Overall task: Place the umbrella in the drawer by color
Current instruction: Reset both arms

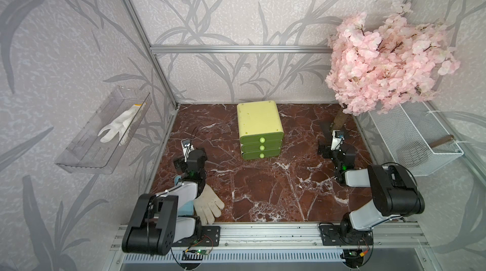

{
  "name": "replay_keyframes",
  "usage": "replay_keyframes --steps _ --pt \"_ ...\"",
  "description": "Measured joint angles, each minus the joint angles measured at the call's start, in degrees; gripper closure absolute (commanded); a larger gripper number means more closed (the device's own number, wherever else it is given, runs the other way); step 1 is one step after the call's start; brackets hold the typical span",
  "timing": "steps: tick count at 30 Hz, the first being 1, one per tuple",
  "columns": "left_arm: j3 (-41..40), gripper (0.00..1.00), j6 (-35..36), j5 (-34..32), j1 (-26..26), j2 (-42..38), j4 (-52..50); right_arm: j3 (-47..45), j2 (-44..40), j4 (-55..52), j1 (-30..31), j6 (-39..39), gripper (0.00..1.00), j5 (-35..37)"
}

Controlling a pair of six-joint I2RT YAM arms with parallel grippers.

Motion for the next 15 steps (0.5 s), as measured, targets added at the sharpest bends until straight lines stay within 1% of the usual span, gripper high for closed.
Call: replay_keyframes --steps 2,4,7,10,12,15 --pt "3.34 0.00 0.33 4.74 0.31 5.57 1.79 0.00 0.00 -0.02 0.00 0.00 0.01 0.00" --pt "1.97 0.00 0.57 9.81 2.03 8.57 8.07 0.00 0.00 -0.02 0.00 0.00 0.01 -0.02" --pt "-0.50 0.00 1.49 16.17 3.98 8.96 8.83 0.00 0.00 -0.02 0.00 0.00 0.01 -0.02" --pt "-0.37 0.00 1.44 21.62 5.22 9.57 10.05 0.00 0.00 -0.04 0.00 0.00 0.01 -0.02" --pt "0.52 0.00 1.33 23.87 6.29 9.35 8.83 0.00 0.00 -0.02 0.00 0.02 0.01 -0.02" --pt "1.25 0.00 0.94 23.93 6.84 9.49 9.35 0.00 0.00 -0.02 0.00 0.09 0.01 -0.02"
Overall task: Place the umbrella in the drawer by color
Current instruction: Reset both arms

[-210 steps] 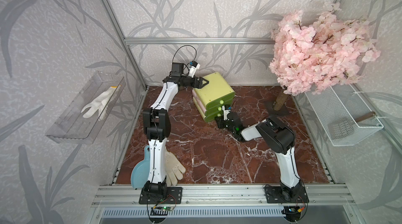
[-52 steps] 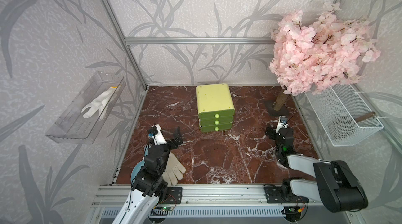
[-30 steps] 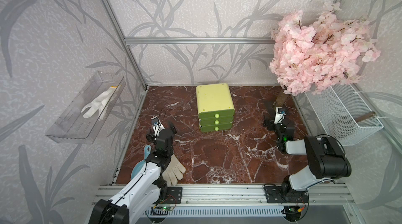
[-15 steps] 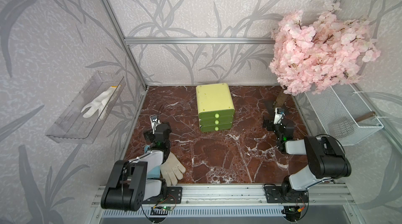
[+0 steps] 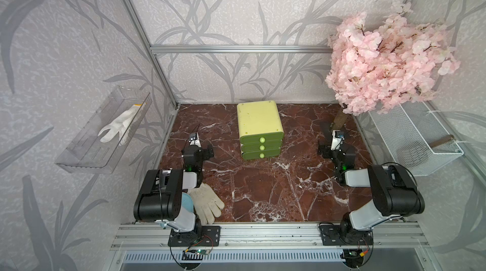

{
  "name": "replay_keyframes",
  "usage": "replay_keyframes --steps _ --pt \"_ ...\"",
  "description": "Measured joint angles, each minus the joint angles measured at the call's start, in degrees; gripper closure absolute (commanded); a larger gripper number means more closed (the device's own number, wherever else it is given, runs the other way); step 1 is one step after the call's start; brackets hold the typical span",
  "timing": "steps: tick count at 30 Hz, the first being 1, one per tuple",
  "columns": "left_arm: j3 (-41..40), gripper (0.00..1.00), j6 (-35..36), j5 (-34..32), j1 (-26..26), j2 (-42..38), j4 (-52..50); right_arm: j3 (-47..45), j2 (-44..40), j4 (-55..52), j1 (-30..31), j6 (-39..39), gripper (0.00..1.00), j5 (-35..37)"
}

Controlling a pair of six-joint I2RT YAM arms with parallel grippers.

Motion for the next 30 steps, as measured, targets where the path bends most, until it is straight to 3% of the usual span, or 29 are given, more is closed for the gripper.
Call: replay_keyframes --steps 30 --pt "0.70 0.00 -0.13 -0.85 -0.83 -0.17 -2.23 0.00 0.00 0.00 0.48 -0.26 0.01 0.22"
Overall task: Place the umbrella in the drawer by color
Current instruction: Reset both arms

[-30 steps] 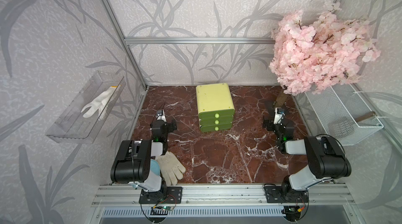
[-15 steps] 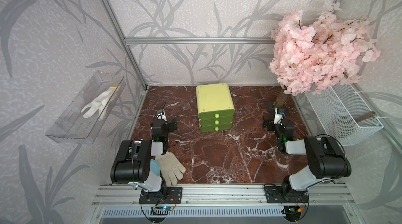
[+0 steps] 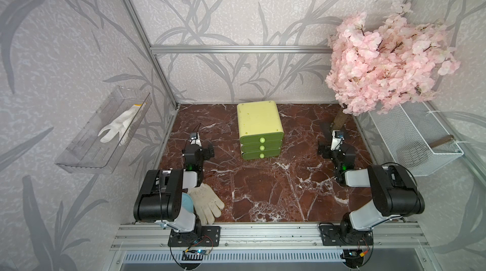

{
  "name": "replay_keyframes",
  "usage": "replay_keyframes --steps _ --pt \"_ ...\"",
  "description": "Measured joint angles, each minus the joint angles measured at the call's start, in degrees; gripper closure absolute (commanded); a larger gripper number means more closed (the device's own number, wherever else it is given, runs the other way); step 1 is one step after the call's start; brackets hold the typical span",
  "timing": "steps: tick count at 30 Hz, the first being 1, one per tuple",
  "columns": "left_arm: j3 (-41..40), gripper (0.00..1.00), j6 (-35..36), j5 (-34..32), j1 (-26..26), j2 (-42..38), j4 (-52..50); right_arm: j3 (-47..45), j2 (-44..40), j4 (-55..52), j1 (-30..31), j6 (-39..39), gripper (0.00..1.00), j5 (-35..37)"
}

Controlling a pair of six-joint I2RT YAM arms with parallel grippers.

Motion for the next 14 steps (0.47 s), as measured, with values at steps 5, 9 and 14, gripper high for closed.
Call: replay_keyframes --steps 5,9,14 --pt "0.00 0.00 0.00 0.00 0.00 0.00 -0.02 0.00 0.00 0.00 0.55 -0.17 0.01 0.50" --pt "0.00 0.00 0.00 0.00 0.00 0.00 0.00 0.00 0.00 -0.07 0.57 -0.15 0.01 0.52" --pt "0.00 0.00 0.00 0.00 0.00 0.00 -0.02 0.00 0.00 -0.17 0.24 -0.13 0.01 0.48"
